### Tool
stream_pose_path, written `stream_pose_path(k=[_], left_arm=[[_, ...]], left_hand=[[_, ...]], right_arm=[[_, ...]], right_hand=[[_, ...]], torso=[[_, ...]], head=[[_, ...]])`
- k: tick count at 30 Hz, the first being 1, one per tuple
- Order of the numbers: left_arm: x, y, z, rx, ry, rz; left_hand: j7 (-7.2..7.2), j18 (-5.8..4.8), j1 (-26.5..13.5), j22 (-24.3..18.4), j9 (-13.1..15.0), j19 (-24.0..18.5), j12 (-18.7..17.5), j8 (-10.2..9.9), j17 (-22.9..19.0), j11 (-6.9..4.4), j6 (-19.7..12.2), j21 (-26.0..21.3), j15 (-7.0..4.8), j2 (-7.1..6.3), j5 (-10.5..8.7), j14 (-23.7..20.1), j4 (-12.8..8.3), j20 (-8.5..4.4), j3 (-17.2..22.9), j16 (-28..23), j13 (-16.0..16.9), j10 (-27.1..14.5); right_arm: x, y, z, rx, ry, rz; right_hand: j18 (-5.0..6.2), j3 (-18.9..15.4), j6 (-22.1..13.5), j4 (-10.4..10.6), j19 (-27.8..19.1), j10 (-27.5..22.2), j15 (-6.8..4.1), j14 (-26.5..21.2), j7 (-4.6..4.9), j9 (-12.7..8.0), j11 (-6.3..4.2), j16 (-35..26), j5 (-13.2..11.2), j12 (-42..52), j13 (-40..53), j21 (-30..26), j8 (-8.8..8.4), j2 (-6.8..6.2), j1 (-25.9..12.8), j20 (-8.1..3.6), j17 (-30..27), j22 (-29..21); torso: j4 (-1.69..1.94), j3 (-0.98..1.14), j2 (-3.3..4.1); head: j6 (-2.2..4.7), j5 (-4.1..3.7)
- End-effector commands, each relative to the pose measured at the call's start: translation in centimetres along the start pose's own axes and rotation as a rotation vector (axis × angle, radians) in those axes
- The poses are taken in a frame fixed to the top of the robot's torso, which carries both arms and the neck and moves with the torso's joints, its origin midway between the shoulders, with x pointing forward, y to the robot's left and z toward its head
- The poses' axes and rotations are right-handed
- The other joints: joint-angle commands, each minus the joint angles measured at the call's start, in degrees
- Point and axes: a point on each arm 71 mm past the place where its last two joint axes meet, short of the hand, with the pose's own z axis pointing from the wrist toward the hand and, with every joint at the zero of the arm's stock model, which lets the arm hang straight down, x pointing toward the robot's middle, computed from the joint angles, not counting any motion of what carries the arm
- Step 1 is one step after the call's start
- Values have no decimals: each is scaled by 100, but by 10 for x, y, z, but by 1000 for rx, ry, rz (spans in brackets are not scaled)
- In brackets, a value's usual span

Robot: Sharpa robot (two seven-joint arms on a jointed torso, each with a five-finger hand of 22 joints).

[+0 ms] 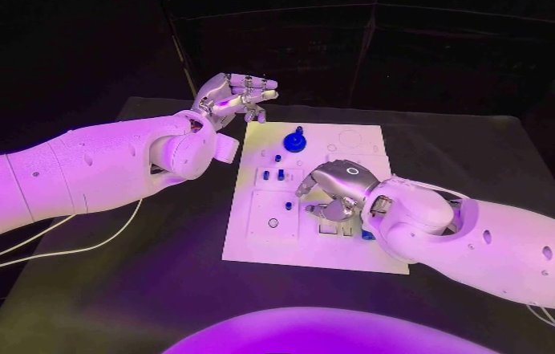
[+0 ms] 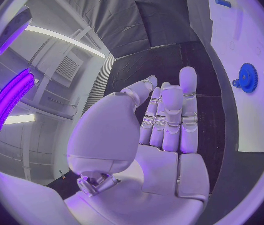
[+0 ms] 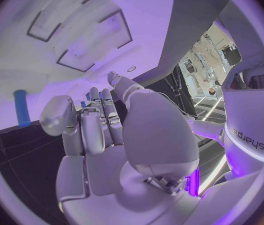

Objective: Assemble the parts on the task board

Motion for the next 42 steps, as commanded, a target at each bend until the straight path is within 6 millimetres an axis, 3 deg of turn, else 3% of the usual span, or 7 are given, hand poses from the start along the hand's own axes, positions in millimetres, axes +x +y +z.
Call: stream_pose_path(k=[1,6,14,19,26,32,42], left_arm=[[0,-1,0,0,7,-7],[1,0,1,0,10,-8],[3,1,2,-1,18,-11],[5,1,3,-2,27,-15],[6,1,3,-1,29,-16],[5,1,3,0,27,-16],[5,1,3,-1,26,-15]], left_hand=[[8,74,-20,-7,-6,-13,22,5,-7,33,-10,-28,27,41,-28,8,18,13,-16,22,-1,-25],[7,74,-22,-8,-6,-10,24,4,11,33,-13,-30,28,42,-27,15,20,14,-21,32,-1,-28],[6,74,-18,-9,-5,-8,26,5,12,31,-12,-31,28,46,-26,17,20,14,-20,34,-1,-27],[4,74,-15,-10,-5,-7,27,6,5,30,-11,-31,28,47,-26,16,19,14,-21,31,-1,-27],[4,74,-15,-10,-5,-7,27,6,5,30,-11,-31,28,47,-26,16,19,14,-21,31,-1,-27],[4,74,-15,-10,-5,-7,27,6,5,30,-11,-31,28,47,-26,16,19,14,-21,31,-1,-27],[4,74,-15,-10,-5,-7,27,6,5,30,-11,-31,28,47,-26,16,19,14,-21,31,-1,-27]], right_arm=[[-23,-8,-5,43,-88,45],[-53,-36,-16,152,-71,17],[-65,-69,-28,282,16,-87],[-65,-74,-27,300,34,-102],[-61,-75,-19,296,64,-110],[-56,-71,-12,277,89,-103],[-47,-65,-6,252,150,-84]], right_hand=[[21,-40,-36,7,7,53,9,310,1,8,3,21,19,53,9,15,14,1,-54,-3,158,41],[22,-157,-199,14,20,-34,3,314,-44,-6,-5,22,-90,117,-12,8,-8,-51,-67,-10,156,25],[49,-438,-409,3,-59,-292,43,306,-127,-3,36,6,-326,203,-39,-124,-4,-76,93,25,130,-151],[49,-491,-371,31,-49,-252,37,316,-107,12,23,25,-327,291,-27,-123,20,-35,126,25,157,-147],[51,-508,-366,46,-44,-226,32,318,-98,14,15,27,-330,346,-23,-128,21,2,154,22,159,-154],[47,-497,-354,60,-25,-126,25,323,-108,18,-3,27,-312,461,-20,-120,25,79,207,17,158,-141],[-15,-279,-110,110,145,531,-78,334,-71,45,-136,23,-264,597,-38,111,74,164,261,-69,157,199]], torso=[[-13,3,0],[-9,-15,-3],[0,-2,13],[9,9,16],[14,-4,14],[7,2,18],[3,1,12]], head=[[70,-56],[133,-139],[172,-222],[171,-225],[153,-239],[146,-220],[119,-207]])
